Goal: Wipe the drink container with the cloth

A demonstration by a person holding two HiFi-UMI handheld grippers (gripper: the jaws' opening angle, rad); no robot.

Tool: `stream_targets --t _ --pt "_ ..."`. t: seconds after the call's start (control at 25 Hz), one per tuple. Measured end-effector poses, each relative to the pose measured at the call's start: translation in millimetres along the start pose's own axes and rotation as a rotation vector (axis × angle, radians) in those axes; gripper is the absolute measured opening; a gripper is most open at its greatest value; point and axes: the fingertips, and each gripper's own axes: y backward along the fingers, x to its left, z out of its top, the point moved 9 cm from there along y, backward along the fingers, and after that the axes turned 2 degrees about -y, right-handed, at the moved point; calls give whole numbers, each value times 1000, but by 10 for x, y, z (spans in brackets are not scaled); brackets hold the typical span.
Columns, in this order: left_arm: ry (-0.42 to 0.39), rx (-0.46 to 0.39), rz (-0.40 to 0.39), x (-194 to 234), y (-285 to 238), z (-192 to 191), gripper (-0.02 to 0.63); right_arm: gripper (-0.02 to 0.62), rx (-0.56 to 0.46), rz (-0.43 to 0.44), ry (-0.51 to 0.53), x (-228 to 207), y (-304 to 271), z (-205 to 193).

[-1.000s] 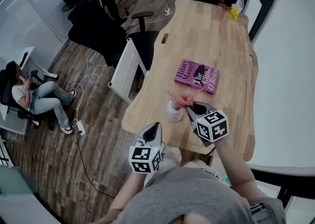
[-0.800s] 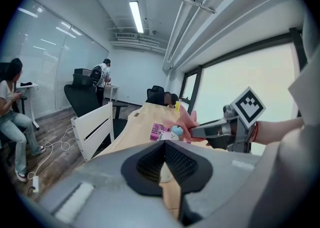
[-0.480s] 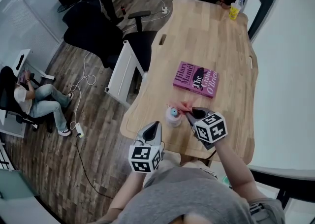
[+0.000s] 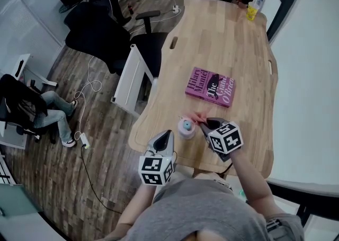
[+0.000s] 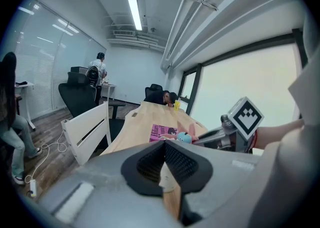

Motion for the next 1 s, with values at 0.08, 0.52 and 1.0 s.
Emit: stream_targets --t 0.08,0.52,1.0 --pt "-2 0 -1 13 -23 18 3 25 9 0 -3 -21 -29 -9" --pt "11 4 -2 95 -85 30 3 25 69 14 7 -50 -186 -76" --pt "18 6 -17 105 -159 35 3 25 139 25 32 -97 -348 -183"
